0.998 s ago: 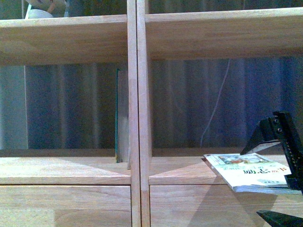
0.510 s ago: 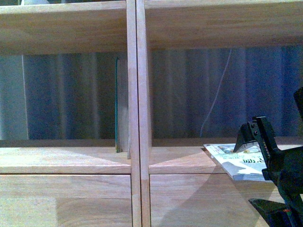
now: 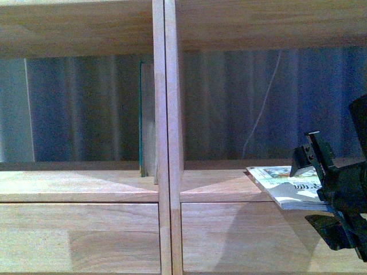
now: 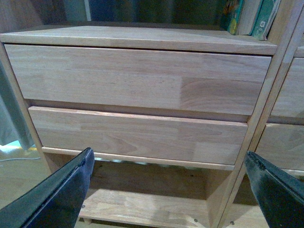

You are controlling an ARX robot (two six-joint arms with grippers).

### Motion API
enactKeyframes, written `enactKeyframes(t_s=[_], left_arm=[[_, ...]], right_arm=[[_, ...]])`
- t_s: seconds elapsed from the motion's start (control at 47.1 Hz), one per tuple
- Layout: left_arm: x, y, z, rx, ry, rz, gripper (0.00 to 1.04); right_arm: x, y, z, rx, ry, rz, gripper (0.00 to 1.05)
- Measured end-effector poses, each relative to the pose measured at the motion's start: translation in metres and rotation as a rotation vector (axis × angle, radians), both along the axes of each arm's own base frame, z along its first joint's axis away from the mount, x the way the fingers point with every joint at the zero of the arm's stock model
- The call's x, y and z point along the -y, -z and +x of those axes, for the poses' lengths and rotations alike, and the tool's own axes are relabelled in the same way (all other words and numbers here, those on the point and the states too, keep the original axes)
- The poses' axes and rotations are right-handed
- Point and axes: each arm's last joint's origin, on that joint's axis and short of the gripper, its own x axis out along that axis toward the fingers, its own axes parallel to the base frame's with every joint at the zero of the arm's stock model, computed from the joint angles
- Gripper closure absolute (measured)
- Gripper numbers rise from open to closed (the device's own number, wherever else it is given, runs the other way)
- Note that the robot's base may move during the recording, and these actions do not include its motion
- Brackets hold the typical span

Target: Organize books on shelf

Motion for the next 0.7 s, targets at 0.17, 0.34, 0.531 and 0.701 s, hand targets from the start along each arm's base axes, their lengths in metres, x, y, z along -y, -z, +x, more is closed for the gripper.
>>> enactKeyframes(t_s=[0.17,0.34,0.531,0.701], left_arm=[[0.0,0.0,0.0,0.0,0.0,0.0,0.07],[0.0,0.0,0.0,0.0,0.0,0.0,0.07],[0.0,0.0,0.0,0.0,0.0,0.0,0.07],[0.0,0.0,0.0,0.0,0.0,0.0,0.07]], right_arm=[[0.003,0.0,0.0,0.0,0.002,-0.006,0.52],[0.007,-0.004,-0.003,0.01,-0.006,-0.001,0.74],[0.011,-0.016,-0.015,0.044,-0.027,-0.01,0.97],[0.017,-0.028,-0.037,0.086,-0.083,-0.041,0.97]])
